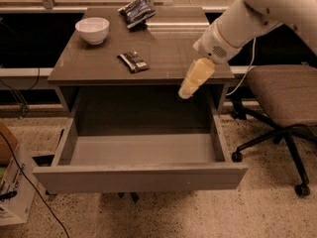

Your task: Place rxbar chocolate into top drawer

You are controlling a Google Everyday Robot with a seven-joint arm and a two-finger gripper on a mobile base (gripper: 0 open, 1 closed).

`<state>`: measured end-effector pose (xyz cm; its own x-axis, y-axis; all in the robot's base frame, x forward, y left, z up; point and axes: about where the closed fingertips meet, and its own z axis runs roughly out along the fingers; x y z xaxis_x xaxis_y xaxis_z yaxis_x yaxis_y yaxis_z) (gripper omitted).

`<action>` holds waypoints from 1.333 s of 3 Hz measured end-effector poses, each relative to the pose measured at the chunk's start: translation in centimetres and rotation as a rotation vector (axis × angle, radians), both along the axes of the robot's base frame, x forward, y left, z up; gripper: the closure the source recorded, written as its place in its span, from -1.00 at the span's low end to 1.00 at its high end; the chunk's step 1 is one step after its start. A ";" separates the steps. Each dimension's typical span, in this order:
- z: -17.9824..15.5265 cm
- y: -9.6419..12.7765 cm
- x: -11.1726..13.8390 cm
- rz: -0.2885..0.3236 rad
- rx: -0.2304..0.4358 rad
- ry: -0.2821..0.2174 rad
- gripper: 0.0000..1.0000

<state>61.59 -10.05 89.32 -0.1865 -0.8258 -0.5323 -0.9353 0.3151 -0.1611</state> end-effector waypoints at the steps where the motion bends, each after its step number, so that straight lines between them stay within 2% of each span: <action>1: -1.4 2.7 3.5 -0.004 0.089 0.019 -1.00; 3: -3.4 8.1 9.6 0.009 0.167 0.040 -1.00; 4: -3.2 8.3 10.0 0.011 0.172 0.034 -1.00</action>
Offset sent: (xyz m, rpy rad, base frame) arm 0.1063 0.0845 -0.0408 0.1810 0.0542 0.0018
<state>71.56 -1.71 86.12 -0.1987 -0.7251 -0.6594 -0.9427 0.3253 -0.0737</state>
